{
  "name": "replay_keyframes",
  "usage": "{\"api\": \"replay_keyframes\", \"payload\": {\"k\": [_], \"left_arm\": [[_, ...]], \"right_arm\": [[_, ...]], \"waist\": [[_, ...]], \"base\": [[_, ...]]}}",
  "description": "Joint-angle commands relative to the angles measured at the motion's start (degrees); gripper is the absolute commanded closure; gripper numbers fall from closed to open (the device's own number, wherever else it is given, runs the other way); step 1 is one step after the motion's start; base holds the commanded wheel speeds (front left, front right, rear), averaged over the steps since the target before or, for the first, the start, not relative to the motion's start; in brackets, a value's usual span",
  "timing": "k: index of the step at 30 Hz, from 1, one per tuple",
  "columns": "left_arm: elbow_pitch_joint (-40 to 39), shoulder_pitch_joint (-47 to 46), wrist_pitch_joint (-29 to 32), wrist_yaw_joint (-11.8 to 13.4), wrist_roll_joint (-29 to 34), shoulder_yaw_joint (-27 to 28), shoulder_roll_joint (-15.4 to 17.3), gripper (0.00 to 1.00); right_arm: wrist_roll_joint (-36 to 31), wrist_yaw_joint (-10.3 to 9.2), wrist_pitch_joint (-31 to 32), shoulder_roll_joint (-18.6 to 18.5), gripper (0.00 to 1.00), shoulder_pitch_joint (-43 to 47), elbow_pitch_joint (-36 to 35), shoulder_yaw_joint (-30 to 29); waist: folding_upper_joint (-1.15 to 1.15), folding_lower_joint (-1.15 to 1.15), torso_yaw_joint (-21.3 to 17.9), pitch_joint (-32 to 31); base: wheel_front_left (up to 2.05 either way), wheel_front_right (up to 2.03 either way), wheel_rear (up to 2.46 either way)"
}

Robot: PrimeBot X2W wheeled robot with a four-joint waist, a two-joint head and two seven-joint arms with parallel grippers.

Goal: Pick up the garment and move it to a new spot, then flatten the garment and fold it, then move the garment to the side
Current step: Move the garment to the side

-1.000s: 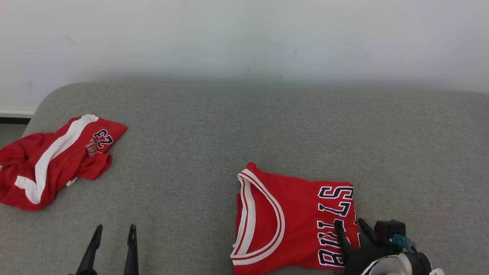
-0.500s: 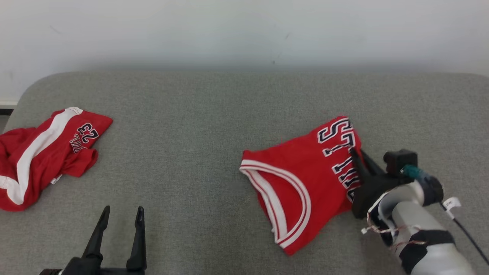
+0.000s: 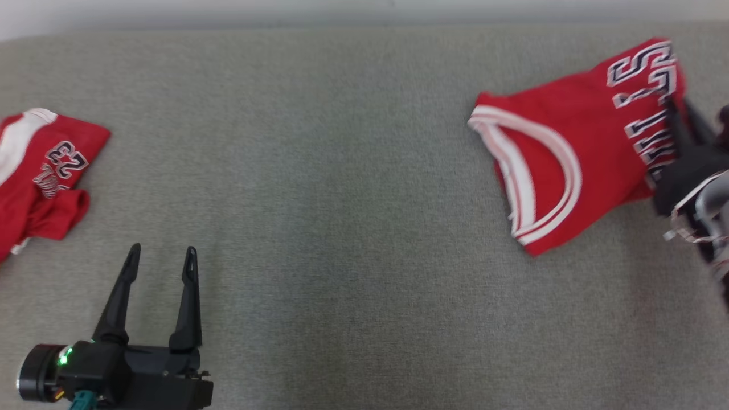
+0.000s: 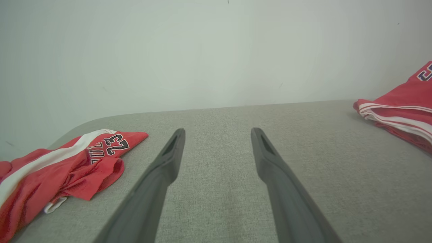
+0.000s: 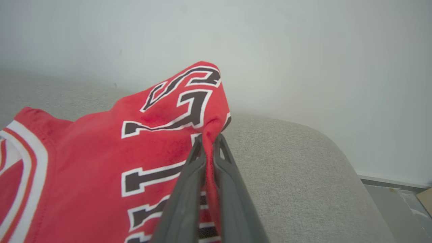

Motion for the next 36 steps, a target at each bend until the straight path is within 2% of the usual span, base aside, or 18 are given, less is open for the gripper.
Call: {"api": "replay_keyframes", "payload": {"k": [1, 6, 17, 21, 29, 30, 36], "left_arm": [[-0.6, -1.15, -0.2, 0.06, 0.4, 0.33, 0.68, 0.0], [-2.97, -3.07, -0.19, 0.06, 1.17, 1.12, 1.22, 0.0], [-8.79, -5.61, -0.19, 0.06, 2.9, 2.39, 2.7, 0.0], [-10.9, -6.11, -0.19, 0.06, 3.07, 2.94, 2.89, 0.0], [-12.91, -6.33, -0.19, 0.06, 3.59, 3.0, 3.05, 0.0], [-13.08, -6.43, -0.19, 0.06, 3.55, 3.13, 2.93, 0.0], [-12.37, -6.25, -0.19, 0.06, 3.6, 3.35, 2.07, 0.0]], "right_arm": [[-0.39, -0.15, 0.32, -1.64, 1.0, -2.14, 0.01, 0.32], [-1.37, -0.15, 1.8, -6.46, 1.0, -7.21, 0.01, 1.05], [-2.98, -0.15, 3.37, -12.99, 1.0, -15.03, -0.1, 0.89], [-3.89, -0.15, 3.81, -14.27, 1.0, -17.19, -0.14, 0.69], [-7.03, -0.15, 4.55, -14.25, 1.0, -19.84, 0.24, -0.91], [-7.83, -0.15, 3.48, -14.23, 0.0, -20.13, -0.2, -1.27], [-10.27, -0.15, 2.44, -13.74, 0.0, -20.51, 0.05, -3.05]], "waist": [[-0.01, -0.01, -3.09, 5.01], [-0.01, -0.01, -4.95, 9.39], [-0.01, -0.01, -8.03, 16.1], [-0.01, -0.01, -8.87, 17.86], [-0.01, -0.01, -9.34, 19.32], [-0.01, -0.01, -9.3, 19.5], [-0.01, -0.01, -8.98, 18.43]], "base": [[0.0, 0.0, 0.0], [0.0, 0.0, 0.0], [0.0, 0.0, 0.0], [0.0, 0.0, 0.0], [0.0, 0.0, 0.0], [0.0, 0.0, 0.0], [0.0, 0.0, 0.0]]}}
